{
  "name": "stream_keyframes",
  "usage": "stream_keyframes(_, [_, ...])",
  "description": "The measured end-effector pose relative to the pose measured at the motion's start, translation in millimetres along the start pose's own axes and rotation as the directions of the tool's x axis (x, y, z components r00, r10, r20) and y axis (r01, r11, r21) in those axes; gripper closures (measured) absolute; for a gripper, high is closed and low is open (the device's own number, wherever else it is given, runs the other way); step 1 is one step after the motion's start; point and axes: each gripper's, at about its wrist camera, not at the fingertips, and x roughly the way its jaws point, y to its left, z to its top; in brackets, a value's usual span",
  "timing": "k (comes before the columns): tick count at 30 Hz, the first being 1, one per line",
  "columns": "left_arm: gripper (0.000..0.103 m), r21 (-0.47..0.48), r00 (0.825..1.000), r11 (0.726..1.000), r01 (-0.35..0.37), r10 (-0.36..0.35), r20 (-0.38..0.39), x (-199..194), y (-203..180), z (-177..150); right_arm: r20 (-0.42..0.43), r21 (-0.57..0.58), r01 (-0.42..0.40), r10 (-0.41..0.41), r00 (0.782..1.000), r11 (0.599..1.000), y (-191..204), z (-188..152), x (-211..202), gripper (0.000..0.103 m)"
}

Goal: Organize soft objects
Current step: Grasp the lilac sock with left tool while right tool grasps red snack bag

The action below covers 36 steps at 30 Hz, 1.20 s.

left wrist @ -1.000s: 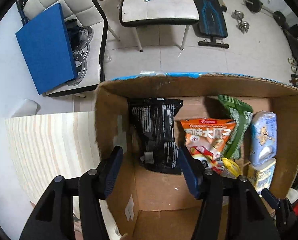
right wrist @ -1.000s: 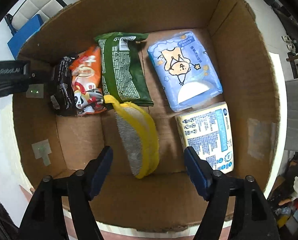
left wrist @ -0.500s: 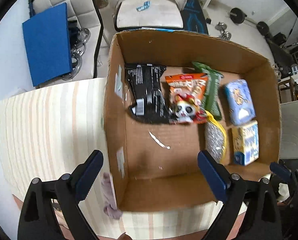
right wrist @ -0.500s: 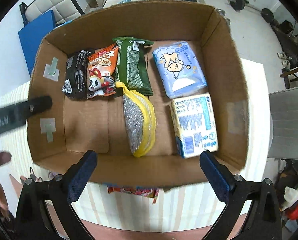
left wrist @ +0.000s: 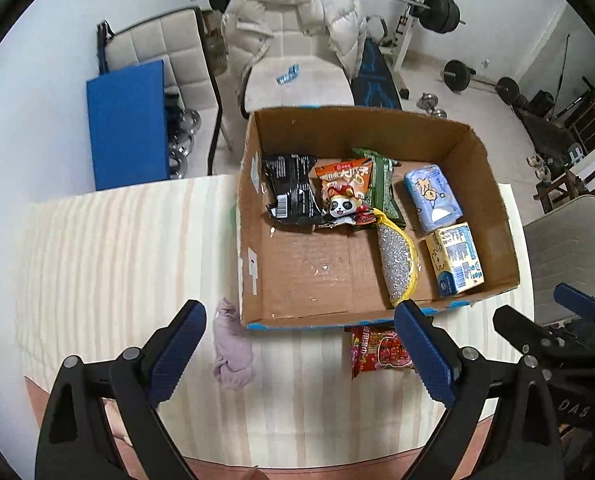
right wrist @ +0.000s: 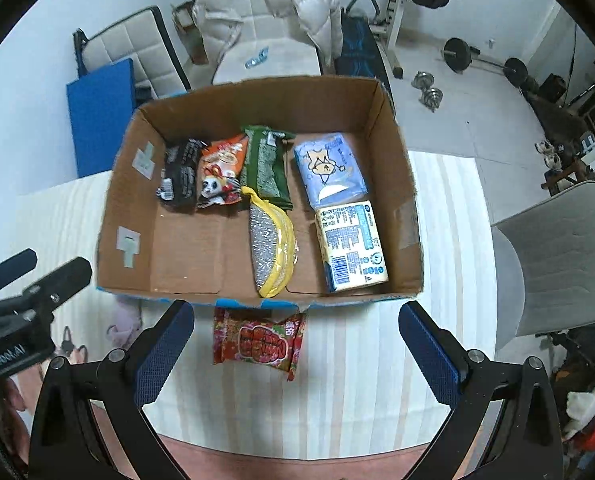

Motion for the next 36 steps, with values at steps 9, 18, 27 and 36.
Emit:
stream_keyframes(9, [0.006, -0.059, 0.997, 0.996, -0.062, 0.065, 0.046, -21, 13, -32, 0.002, 0.046, -0.055, 0.055, 0.998, 0.997, -13, -28, -4, 0.000])
stream_keyframes(18, [0.006, -0.182, 0.982, 0.976, -0.116, 0.085, -0.167, 57, 63, -87, -0.206, 0.104, -0.115, 0.134, 0.969, 0.988, -17, -71, 101, 0.000])
stream_keyframes(27, [0.006, -0.257, 0.956, 0.956, -0.139, 0.062, -0.287, 115, 94, -116, -0.264, 0.308, -0.185, 0.270, 0.926, 0.933, -38, -101, 182, 0.061])
stream_keyframes(36, [0.006, -0.251, 0.956, 0.959, -0.135, 0.059, -0.289, 121, 98, -117, -0.322, 0.223, -0.314, 0.373, 0.870, 0.923, 5, -137, 144, 0.066])
